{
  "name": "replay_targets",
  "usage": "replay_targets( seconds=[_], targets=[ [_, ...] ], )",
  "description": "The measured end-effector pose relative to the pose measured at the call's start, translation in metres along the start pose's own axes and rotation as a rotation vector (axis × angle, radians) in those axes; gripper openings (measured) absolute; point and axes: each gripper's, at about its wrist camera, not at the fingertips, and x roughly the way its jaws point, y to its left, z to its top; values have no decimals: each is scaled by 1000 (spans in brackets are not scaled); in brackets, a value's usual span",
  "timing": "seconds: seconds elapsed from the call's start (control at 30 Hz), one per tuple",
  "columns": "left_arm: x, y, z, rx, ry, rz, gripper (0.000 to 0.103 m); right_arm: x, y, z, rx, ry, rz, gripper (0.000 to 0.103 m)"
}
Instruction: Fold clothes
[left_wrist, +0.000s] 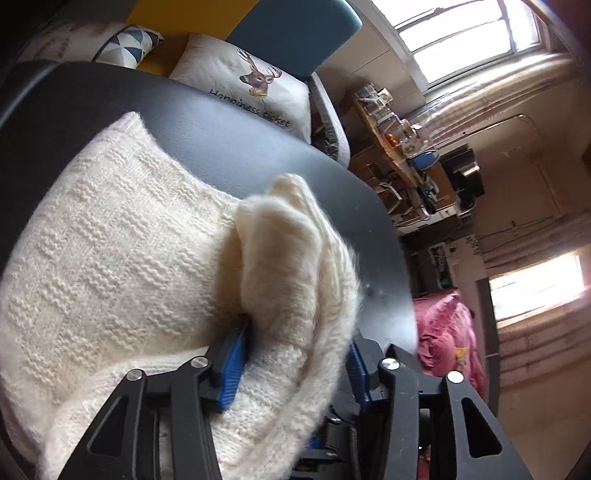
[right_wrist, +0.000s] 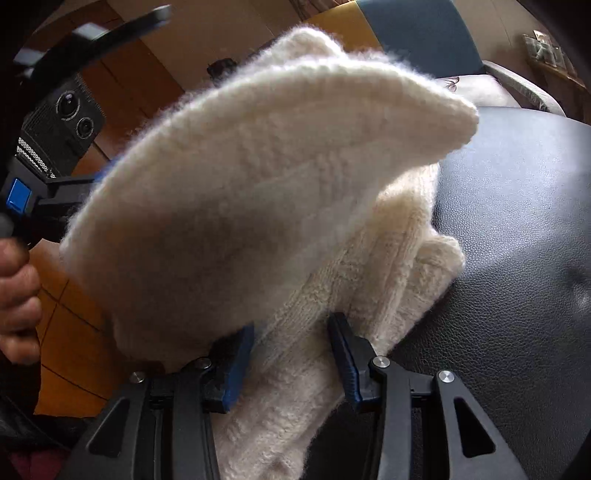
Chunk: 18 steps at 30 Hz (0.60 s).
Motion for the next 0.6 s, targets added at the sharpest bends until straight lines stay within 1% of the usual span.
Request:
replay_targets(
  seconds=[0.13, 0.17, 0.2, 0.23, 0.27, 0.3, 0.33, 0.37, 0.43, 0.47, 0.5, 0.53, 0.6],
  targets=[
    [-54, 5, 1, -4, -83, -130, 51, -30, -5, -19, 28, -10, -4, 44],
    [-67, 6, 2, -4, -104, -163, 51, -39, -4, -25, 26, -5, -30, 44],
    [-83, 12, 2, -8, -142, -175, 53, -48, -2, -30, 15, -1, -59, 44],
    [-100, 23, 2, -10, -197, -154, 55, -57, 1, -33, -1, -5, -74, 44],
    [-116, 37, 2, -9, -253, -110, 56, -66, 5, -36, -20, -10, -89, 44],
    [-129, 52, 1, -8, -302, -50, 56, -75, 12, -32, -52, -25, -102, 44],
    [-139, 68, -1, -15, -333, 9, 56, -84, 20, -28, -82, -43, -113, 44],
    [-147, 85, -3, -28, -350, 62, 56, -93, 27, -21, -97, -72, -106, 44],
    [-150, 111, -10, -45, -347, 131, 56, -113, 43, -6, -127, -131, -91, 44],
    [-148, 116, -15, -32, -337, 145, 56, -121, 51, 1, -137, -157, -78, 44],
    [-144, 116, -20, 0, -324, 146, 56, -119, 62, 9, -117, -157, -22, 44],
    [-140, 115, -26, 32, -312, 146, 55, -116, 68, 18, -94, -138, 36, 44],
    [-128, 103, -34, 125, -284, 123, 55, -98, 75, 31, -69, -67, 142, 50]
  ],
)
